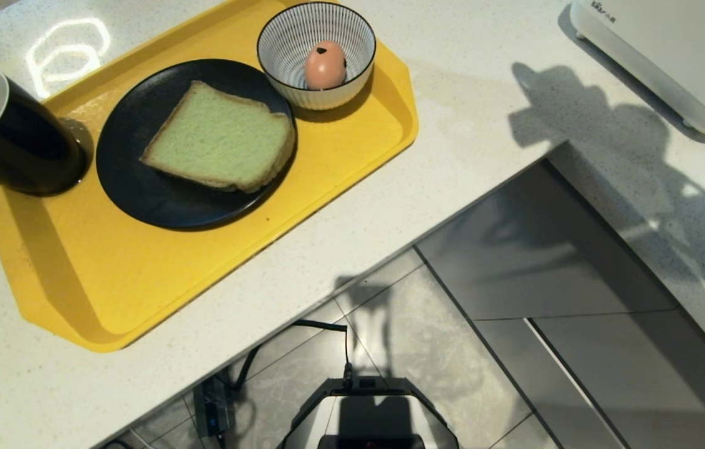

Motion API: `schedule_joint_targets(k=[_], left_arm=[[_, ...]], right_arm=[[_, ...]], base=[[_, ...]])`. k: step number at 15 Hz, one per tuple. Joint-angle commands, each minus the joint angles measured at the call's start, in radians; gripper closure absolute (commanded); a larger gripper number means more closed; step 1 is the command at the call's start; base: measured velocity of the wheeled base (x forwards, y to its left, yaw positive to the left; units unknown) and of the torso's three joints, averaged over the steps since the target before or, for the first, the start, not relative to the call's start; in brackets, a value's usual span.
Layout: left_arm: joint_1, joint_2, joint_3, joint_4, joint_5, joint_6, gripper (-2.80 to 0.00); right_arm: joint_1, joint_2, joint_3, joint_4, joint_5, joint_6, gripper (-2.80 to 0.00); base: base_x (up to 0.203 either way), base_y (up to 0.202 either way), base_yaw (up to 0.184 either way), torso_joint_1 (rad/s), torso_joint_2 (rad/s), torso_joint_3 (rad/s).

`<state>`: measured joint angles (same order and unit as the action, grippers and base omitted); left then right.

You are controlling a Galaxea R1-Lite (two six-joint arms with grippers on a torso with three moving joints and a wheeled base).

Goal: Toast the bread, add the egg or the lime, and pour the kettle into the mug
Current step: Pick up the kettle

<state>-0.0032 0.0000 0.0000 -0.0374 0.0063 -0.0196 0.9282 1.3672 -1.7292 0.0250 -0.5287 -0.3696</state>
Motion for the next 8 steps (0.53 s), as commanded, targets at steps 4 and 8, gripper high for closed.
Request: schedule_joint_targets(k=[4, 8], left_arm=[[0.001, 0.000, 0.014, -0.001, 0.001, 0.000, 0.00], [0.000, 0.000, 0.014, -0.001, 0.001, 0.000, 0.00]], right_arm=[[-0.212, -0.136, 0.122, 0.020, 0.017, 0.140, 0.00], [-0.215, -0.244, 0.166, 0.020, 0.071, 0.229, 0.00]], base=[[0.000, 0.000, 0.000, 0.000, 0.00, 0.000], [0.000, 0.000, 0.000, 0.000, 0.00, 0.000]])
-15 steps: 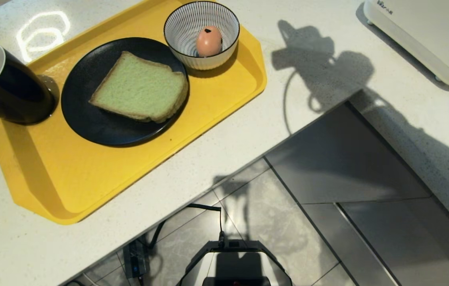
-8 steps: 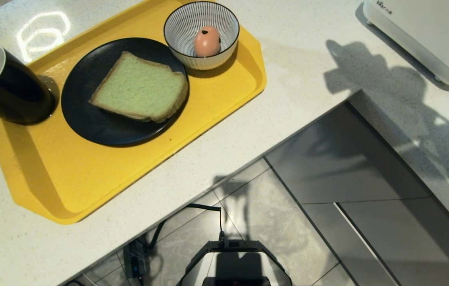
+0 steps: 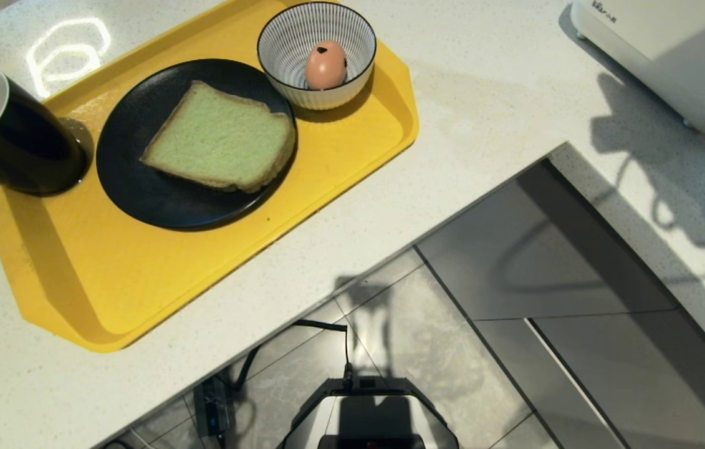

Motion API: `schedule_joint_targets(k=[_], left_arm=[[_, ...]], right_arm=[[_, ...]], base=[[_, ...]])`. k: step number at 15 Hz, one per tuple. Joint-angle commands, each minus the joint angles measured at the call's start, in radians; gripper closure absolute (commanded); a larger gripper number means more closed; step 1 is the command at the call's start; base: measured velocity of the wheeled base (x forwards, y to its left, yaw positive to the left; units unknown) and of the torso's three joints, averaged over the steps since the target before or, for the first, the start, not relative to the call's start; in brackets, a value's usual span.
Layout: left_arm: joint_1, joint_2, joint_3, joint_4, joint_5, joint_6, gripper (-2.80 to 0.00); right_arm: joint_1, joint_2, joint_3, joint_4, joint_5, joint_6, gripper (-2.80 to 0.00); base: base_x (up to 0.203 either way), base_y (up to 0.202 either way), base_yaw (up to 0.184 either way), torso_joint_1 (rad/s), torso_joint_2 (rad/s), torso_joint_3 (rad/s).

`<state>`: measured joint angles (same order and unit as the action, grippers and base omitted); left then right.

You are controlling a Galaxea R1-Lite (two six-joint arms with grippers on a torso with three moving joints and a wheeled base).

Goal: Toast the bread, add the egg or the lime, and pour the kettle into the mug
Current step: Pick up the kettle

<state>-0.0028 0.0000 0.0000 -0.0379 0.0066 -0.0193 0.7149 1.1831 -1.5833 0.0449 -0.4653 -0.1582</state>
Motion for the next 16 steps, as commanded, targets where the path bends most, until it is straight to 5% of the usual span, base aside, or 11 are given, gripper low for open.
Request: schedule_joint_targets(k=[1, 4, 13, 16], left_arm=[[0.000, 0.000, 0.014, 0.000, 0.000, -0.001, 0.00], [0.000, 0.000, 0.014, 0.000, 0.001, -0.001, 0.00], [0.000, 0.000, 0.014, 0.000, 0.001, -0.001, 0.00], [0.000, 0.000, 0.014, 0.000, 0.001, -0.001, 0.00]], right_arm=[[-0.003, -0.099, 0.040, 0.002, 0.032, 0.050, 0.00], [-0.008, -0.213, 0.093, 0.039, 0.049, 0.067, 0.00], [-0.311, -0.728, 0.451, 0.314, 0.071, -0.014, 0.00], [-0.363, -0.834, 0.619, 0.302, 0.096, -0.011, 0.00]], base=[[0.000, 0.000, 0.000, 0.000, 0.00, 0.000], [0.000, 0.000, 0.000, 0.000, 0.00, 0.000], [0.000, 0.000, 0.000, 0.000, 0.00, 0.000], [0.000, 0.000, 0.000, 0.000, 0.00, 0.000]])
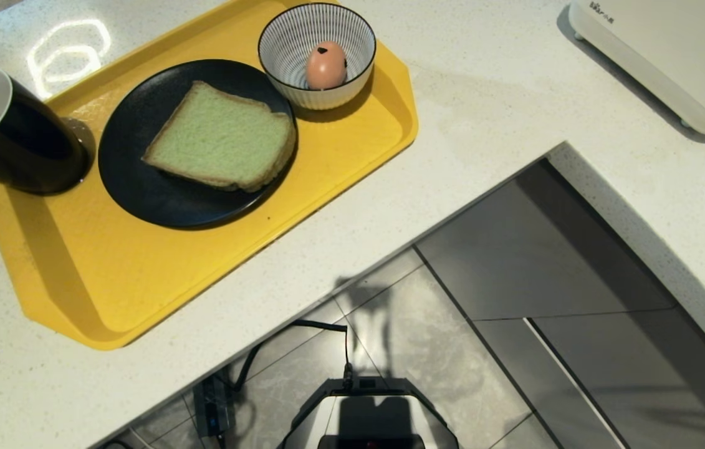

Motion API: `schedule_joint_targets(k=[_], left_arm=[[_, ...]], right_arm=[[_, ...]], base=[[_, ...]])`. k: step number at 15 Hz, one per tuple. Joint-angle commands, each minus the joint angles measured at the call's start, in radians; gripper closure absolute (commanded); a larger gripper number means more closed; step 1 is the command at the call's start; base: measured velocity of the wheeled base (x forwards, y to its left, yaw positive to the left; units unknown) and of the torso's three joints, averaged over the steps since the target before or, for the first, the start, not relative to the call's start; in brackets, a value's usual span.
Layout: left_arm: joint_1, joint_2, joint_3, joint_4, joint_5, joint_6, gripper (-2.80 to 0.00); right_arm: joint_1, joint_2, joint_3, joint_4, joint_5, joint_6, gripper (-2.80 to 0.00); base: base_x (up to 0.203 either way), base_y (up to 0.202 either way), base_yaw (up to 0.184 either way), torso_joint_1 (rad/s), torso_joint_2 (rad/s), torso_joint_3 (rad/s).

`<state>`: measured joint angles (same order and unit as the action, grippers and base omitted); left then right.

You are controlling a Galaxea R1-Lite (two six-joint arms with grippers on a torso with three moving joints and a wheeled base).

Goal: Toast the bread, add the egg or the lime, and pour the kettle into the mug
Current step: Pick up the kettle

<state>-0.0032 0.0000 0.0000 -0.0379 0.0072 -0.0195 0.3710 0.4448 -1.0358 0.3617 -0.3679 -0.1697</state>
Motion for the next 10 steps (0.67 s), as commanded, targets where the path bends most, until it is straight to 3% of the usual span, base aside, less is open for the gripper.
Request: schedule_joint_targets(k=[1, 5, 10], left_arm=[[0.000, 0.000, 0.014, 0.000, 0.000, 0.000, 0.00], [0.000, 0.000, 0.014, 0.000, -0.001, 0.000, 0.00], [0.000, 0.000, 0.014, 0.000, 0.000, 0.000, 0.00]], right_arm=[[-0.023, -0.133, 0.136, -0.055, -0.002, 0.010, 0.00], [-0.029, -0.172, 0.383, -0.234, -0.079, 0.100, 0.00], [-0.029, -0.175, 0.733, -0.417, -0.063, 0.084, 0.00]], base=[[0.000, 0.000, 0.000, 0.000, 0.00, 0.000], [0.000, 0.000, 0.000, 0.000, 0.00, 0.000], [0.000, 0.000, 0.000, 0.000, 0.00, 0.000]])
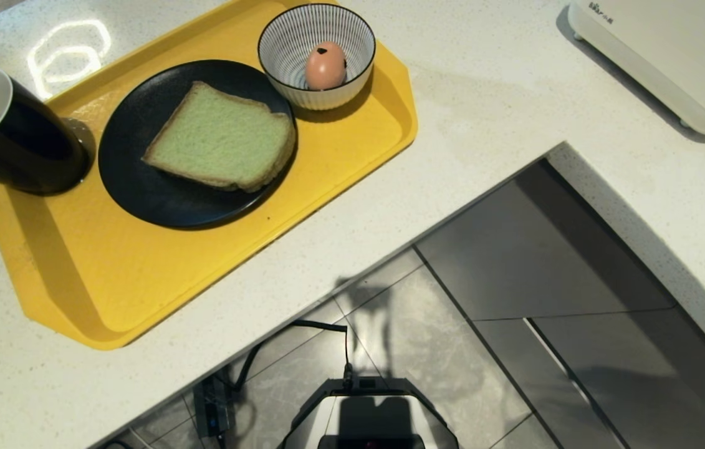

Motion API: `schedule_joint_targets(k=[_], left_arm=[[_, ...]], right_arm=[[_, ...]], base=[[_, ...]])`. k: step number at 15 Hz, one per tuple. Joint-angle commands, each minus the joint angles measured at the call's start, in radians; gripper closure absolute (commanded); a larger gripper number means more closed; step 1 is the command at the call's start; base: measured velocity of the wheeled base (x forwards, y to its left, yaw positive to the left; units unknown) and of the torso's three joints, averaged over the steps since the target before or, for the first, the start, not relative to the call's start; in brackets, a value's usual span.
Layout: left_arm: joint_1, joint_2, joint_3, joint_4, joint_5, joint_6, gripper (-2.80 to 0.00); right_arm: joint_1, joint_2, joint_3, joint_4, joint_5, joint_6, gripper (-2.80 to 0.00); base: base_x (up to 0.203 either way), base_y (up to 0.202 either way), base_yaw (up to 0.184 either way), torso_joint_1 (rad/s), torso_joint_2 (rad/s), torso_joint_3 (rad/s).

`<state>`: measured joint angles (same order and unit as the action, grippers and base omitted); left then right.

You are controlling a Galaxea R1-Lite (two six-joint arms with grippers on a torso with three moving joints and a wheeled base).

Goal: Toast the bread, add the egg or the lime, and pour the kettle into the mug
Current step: Pick up the kettle

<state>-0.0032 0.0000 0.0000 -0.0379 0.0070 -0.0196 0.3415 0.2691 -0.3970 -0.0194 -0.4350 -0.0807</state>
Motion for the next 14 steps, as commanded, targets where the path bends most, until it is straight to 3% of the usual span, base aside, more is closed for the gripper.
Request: schedule_joint_targets(k=[1, 5, 10, 14], left_arm=[[0.000, 0.000, 0.014, 0.000, 0.001, 0.000, 0.00], [0.000, 0.000, 0.014, 0.000, 0.000, 0.000, 0.00], [0.000, 0.000, 0.014, 0.000, -0.001, 0.000, 0.00], [0.000, 0.000, 0.014, 0.000, -0.001, 0.000, 0.00]], right_arm=[[0.001, 0.001, 0.170, -0.103, 0.016, -0.015, 0.00], [0.000, 0.001, 0.399, -0.400, 0.047, -0.066, 0.00], [0.000, 0.001, 0.399, -0.235, 0.064, -0.043, 0.00], [0.000, 0.001, 0.399, -0.212, 0.306, -0.069, 0.00]], base=[[0.000, 0.000, 0.000, 0.000, 0.00, 0.000], [0.000, 0.000, 0.000, 0.000, 0.00, 0.000], [0.000, 0.000, 0.000, 0.000, 0.00, 0.000], [0.000, 0.000, 0.000, 0.000, 0.00, 0.000]])
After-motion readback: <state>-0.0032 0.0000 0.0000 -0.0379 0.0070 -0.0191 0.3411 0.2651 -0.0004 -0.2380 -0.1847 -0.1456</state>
